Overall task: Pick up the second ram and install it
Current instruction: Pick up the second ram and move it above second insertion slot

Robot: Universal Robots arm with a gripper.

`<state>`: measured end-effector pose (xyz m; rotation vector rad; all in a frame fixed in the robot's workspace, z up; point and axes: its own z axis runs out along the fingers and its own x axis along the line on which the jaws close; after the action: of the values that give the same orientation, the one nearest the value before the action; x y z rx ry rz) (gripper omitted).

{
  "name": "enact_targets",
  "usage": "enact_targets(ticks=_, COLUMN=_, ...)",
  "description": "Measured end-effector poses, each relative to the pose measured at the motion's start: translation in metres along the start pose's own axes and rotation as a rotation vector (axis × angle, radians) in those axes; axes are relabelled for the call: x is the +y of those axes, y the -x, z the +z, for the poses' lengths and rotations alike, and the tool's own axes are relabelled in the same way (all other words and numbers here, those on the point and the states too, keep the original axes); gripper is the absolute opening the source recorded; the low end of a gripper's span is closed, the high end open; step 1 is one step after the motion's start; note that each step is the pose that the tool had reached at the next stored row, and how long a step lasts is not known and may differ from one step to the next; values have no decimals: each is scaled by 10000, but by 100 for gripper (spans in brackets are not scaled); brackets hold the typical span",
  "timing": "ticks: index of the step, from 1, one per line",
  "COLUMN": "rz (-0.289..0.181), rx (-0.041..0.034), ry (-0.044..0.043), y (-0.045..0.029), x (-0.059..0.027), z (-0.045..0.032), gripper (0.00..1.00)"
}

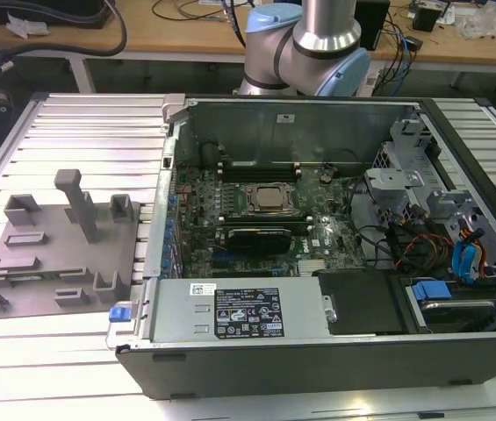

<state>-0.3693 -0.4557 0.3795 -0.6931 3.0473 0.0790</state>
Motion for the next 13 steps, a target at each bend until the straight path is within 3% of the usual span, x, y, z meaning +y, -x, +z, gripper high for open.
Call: enact_targets(ticks=13, rz=-1348, rx=62, ry=35, y=0, x=0, z=0, gripper=8)
